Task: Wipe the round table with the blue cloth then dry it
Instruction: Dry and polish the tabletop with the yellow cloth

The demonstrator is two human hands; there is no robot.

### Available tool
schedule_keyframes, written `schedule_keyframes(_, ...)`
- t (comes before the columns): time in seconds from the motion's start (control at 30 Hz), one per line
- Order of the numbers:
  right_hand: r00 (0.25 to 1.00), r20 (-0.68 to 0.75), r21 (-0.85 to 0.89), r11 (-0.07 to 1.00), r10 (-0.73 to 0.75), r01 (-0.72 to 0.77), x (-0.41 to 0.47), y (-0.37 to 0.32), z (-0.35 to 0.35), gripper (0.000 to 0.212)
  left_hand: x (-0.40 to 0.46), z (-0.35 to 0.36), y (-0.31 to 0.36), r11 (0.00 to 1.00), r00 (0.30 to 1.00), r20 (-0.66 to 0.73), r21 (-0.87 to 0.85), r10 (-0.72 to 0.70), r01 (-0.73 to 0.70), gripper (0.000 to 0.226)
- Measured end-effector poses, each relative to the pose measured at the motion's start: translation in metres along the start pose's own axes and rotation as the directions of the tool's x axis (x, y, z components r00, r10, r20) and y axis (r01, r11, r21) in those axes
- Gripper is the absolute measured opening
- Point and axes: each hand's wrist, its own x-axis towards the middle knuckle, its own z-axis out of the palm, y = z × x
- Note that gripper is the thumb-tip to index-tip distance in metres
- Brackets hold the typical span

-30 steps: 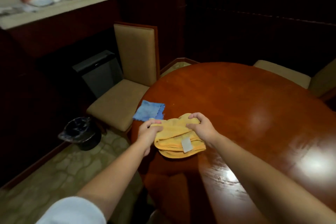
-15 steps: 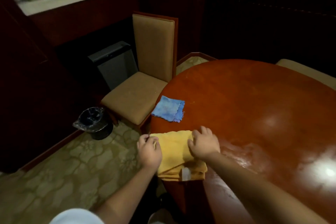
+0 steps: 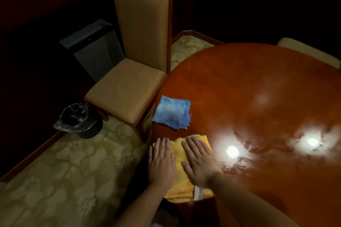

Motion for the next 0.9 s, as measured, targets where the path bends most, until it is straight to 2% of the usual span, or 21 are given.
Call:
schedule_keyframes(0.07,1.0,0.001,-0.031,0.999,0.016,-0.016,0.008,0.001,-0.001,0.065,0.01,-0.003,-0.003,0.999,1.0,-0.008,0.032,0.014,-0.013,0.07)
schedule_keyframes(0.23,0.996,0.016,-0.04,0.995,0.09,-0.089,0.031,0.001,-0.007,0.067,0.038,-0.011,-0.009,0.997,0.998,-0.013,0.05,0.067,-0.067,0.051)
schedule_keyframes(0.5,0.992,0.036,-0.065,0.991,0.122,-0.119,0.028,0.0,-0.013,0.072,0.039,-0.018,-0.013,0.982,0.987,0.022,0.101,0.159,-0.16,0.05)
schedule_keyframes(0.6,0.994,0.043,-0.058,0.993,0.1,-0.098,0.008,-0.003,-0.009,0.074,0.022,-0.018,-0.02,0.959,0.972,-0.013,0.163,0.235,-0.23,0.049)
schedule_keyframes(0.7,0.996,0.055,-0.064,0.996,0.067,-0.064,-0.009,-0.009,-0.005,0.073,0.007,-0.017,-0.022,0.936,0.964,0.046,0.23,0.262,-0.266,0.05)
schedule_keyframes(0.9,0.991,0.061,-0.038,0.992,0.122,-0.12,0.017,-0.01,-0.01,0.072,0.033,-0.025,-0.02,0.905,0.951,0.066,0.293,0.304,-0.309,0.047)
